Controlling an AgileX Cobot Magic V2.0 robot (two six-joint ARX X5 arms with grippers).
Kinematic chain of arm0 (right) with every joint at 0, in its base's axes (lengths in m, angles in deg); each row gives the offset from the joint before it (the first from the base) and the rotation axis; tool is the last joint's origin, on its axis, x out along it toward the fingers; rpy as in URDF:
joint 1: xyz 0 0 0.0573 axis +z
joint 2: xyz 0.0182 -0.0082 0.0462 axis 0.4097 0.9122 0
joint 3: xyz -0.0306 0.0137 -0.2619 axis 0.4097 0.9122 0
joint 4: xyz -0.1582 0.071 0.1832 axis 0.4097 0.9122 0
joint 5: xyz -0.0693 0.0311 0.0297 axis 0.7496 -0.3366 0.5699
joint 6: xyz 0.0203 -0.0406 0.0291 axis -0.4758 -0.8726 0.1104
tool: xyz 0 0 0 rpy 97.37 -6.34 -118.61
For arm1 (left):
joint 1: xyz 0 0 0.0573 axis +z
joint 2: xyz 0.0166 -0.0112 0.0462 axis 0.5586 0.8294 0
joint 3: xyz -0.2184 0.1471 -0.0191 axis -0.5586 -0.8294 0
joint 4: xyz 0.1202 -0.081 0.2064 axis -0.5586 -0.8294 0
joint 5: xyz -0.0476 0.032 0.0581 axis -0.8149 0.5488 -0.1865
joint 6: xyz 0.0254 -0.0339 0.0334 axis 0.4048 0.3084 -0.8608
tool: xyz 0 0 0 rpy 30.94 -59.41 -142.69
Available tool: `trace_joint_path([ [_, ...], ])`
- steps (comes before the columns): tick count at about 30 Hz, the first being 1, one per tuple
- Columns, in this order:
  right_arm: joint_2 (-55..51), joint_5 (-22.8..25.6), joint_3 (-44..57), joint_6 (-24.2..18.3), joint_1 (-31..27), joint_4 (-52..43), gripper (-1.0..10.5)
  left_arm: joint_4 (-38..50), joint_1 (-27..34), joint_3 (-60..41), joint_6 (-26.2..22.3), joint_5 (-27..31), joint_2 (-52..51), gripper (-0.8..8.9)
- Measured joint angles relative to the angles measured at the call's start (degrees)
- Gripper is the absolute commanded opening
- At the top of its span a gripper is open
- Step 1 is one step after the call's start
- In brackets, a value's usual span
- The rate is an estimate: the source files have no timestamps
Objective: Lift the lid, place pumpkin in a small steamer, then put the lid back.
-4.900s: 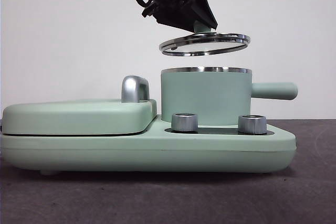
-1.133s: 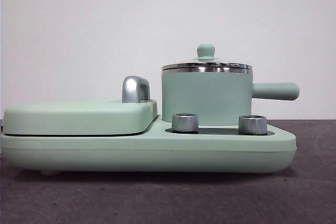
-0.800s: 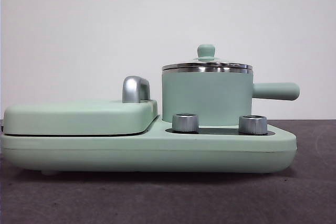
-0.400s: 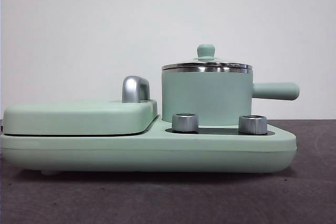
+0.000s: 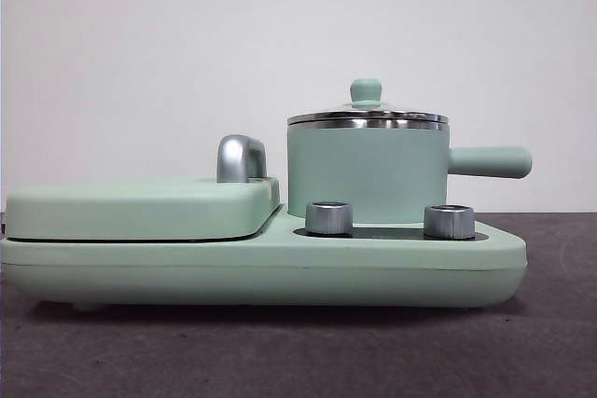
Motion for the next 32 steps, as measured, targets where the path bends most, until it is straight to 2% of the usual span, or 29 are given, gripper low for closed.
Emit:
trace_joint_path([
  [5, 0.00, -0.02, 0.00, 0.00, 0.00, -0.02, 0.3, 2.12, 0.15, -0.72, 1.22, 0.39, -0.13, 0.06],
  [9, 0.00, -0.02, 0.00, 0.00, 0.00, -0.02, 0.3, 4.61, -1.46, -1.79, 1.84, 5.99, -0.11, 0.06],
  [11, 0.00, -0.02, 0.00, 0.00, 0.00, -0.02, 0.3, 4.63, -2.12, -1.81, 2.16, 7.06, -0.09, 0.06],
  [32, 0.00, -0.02, 0.00, 0.00, 0.00, -0.02, 0.3, 4.61, -4.22, -1.81, 2.54, 7.08, -0.11, 0.06],
])
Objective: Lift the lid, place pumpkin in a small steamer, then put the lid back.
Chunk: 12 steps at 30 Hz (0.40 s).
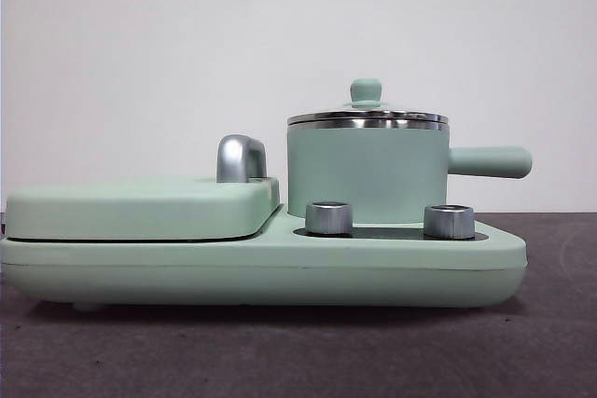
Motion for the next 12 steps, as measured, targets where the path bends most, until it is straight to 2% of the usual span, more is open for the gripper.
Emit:
trace_joint_path([
  [12, 0.00, -0.02, 0.81, 0.00, -1.38, -0.28, 0.3, 0.02, 0.00, 0.00, 0.00, 0.00, 0.00, 0.06],
])
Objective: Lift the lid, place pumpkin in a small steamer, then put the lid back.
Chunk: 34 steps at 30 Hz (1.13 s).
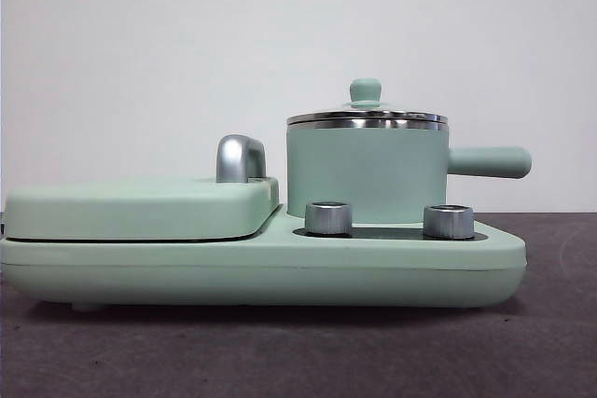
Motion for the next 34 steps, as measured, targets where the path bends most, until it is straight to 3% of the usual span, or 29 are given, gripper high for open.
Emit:
trace_joint_path([
  [6, -1.36, -0.11, 9.46, 0.00, -10.73, -9.33, 0.3, -0.02, 0.00, 0.00, 0.02, 0.02, 0.00, 0.06],
  [11, -4.61, 0.04, 25.55, 0.00, -21.59, -30.67, 0.3, -0.02, 0.00, 0.00, 0.02, 0.02, 0.00, 0.06],
  [17, -8.17, 2.32, 43.08, -0.02, -29.53, -55.04, 0.3, 0.00, 0.00, 0.00, 0.02, 0.02, 0.00, 0.06],
  [25, -14.58, 13.97, 53.79, -0.85, -30.08, -56.06, 0.3, -0.02, 0.00, 0.00, 0.00, 0.02, 0.00, 0.06],
  [30, -16.09, 14.93, 54.95, -2.97, -29.55, -53.55, 0.3, 0.00, 0.00, 0.00, 0.02, 0.02, 0.00, 0.06],
  [34, -16.00, 14.82, 54.95, -8.07, -28.68, -53.37, 0.2, 0.00, 0.00, 0.00, 0.02, 0.02, 0.00, 0.06],
])
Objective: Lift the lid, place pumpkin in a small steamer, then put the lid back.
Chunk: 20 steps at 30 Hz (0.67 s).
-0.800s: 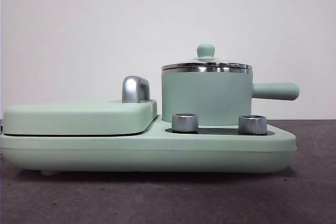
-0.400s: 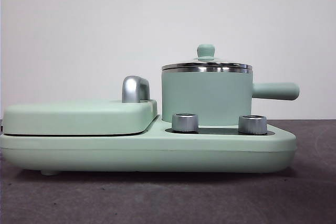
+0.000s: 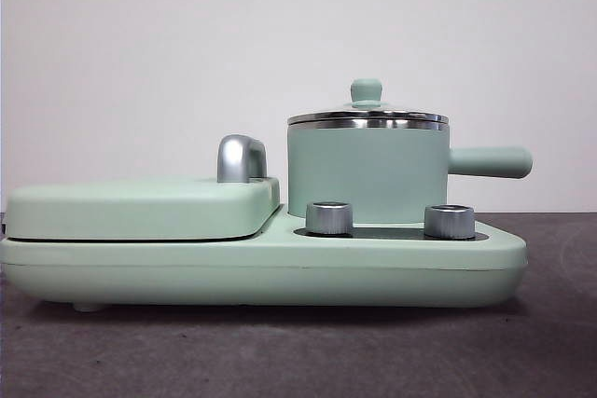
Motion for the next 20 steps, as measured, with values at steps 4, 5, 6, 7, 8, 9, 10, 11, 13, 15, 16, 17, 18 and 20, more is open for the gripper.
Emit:
trace_joint_path([
  [4, 0.00, -0.02, 0.00, -4.42, 0.11, 0.00, 0.2, 0.00, 0.00, 0.00, -0.02, 0.00, 0.00, 0.06],
  [5, 0.00, -0.04, 0.00, -4.94, 0.11, 0.00, 0.2, -0.02, 0.00, 0.00, 0.00, 0.00, 0.00, 0.06],
  [6, 0.00, -0.04, 0.00, -5.38, 0.11, 0.00, 0.2, -0.02, 0.00, 0.00, 0.00, 0.00, 0.00, 0.06],
  [7, 0.00, -0.04, 0.00, -5.68, 0.11, 0.00, 0.2, 0.00, 0.00, 0.00, 0.00, 0.00, 0.00, 0.06],
  [8, 0.00, -0.09, 0.00, -5.84, 0.11, -0.02, 0.2, -0.02, 0.00, 0.00, 0.00, 0.00, 0.00, 0.06],
  [9, 0.00, -0.11, 0.00, -5.97, 0.11, -0.02, 0.2, -0.02, 0.00, 0.00, 0.00, 0.00, 0.00, 0.06],
  [10, 0.00, -0.11, 0.00, -6.12, 0.11, -0.07, 0.2, 0.00, 0.00, 0.00, 0.00, 0.00, 0.00, 0.06],
  [11, 0.00, -0.11, 0.00, -6.16, 0.11, -0.13, 0.2, -0.02, 0.00, 0.00, 0.00, 0.00, 0.00, 0.06],
  [13, 0.00, -0.11, 0.00, -6.16, 0.11, -0.20, 0.2, -0.02, 0.00, 0.00, 0.00, 0.00, 0.00, 0.06],
  [15, 0.00, -0.11, 0.00, -6.16, 0.11, -0.22, 0.2, 0.00, 0.00, 0.00, 0.00, 0.00, 0.00, 0.06],
  [16, 0.00, -0.11, 0.00, -6.16, 0.11, -0.22, 0.2, -0.02, 0.00, 0.00, 0.00, 0.00, 0.00, 0.06],
  [17, 0.00, -0.11, 0.00, -6.16, 0.11, -0.22, 0.2, -0.02, 0.00, 0.00, 0.00, 0.00, 0.00, 0.06],
  [18, 0.00, -0.11, 0.00, -6.16, 0.11, -0.22, 0.2, 0.00, 0.00, 0.00, 0.00, 0.00, 0.00, 0.06],
  [20, 0.00, -0.11, 0.00, -6.16, 0.11, -0.22, 0.2, 0.00, 0.00, 0.00, 0.00, 0.00, 0.00, 0.06],
])
